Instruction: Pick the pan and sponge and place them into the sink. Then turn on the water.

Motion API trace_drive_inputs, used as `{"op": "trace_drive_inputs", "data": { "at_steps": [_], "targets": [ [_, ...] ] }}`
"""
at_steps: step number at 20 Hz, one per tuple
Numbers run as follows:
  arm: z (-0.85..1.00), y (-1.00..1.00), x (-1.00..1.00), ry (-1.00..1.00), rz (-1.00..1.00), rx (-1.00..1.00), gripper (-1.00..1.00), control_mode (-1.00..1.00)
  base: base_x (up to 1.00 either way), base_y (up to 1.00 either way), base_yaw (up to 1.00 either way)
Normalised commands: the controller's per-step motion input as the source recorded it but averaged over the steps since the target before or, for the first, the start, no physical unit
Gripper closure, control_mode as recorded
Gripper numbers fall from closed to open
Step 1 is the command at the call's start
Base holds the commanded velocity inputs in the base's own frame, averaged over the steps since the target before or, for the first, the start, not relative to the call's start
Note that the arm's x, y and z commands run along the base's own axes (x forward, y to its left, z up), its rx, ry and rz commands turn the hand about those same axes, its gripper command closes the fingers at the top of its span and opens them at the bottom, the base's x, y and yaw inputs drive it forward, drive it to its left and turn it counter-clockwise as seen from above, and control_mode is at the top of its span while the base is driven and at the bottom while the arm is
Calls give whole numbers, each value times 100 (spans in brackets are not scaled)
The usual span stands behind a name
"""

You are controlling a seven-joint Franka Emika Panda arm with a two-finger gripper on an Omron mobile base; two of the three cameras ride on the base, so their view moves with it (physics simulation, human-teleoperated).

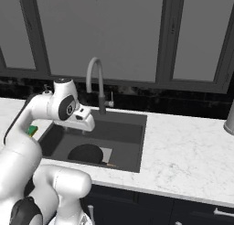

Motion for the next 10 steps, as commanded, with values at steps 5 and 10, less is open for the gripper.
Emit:
{"op": "trace_drive_inputs", "data": {
  "at_steps": [5, 10],
  "targets": [
    [34, 100, -23, -5, -29, 0, -100, -100, 0, 0, 0],
    [17, 100, -2, 0, -18, 0, -100, -100, 0, 0, 0]
  ]
}}
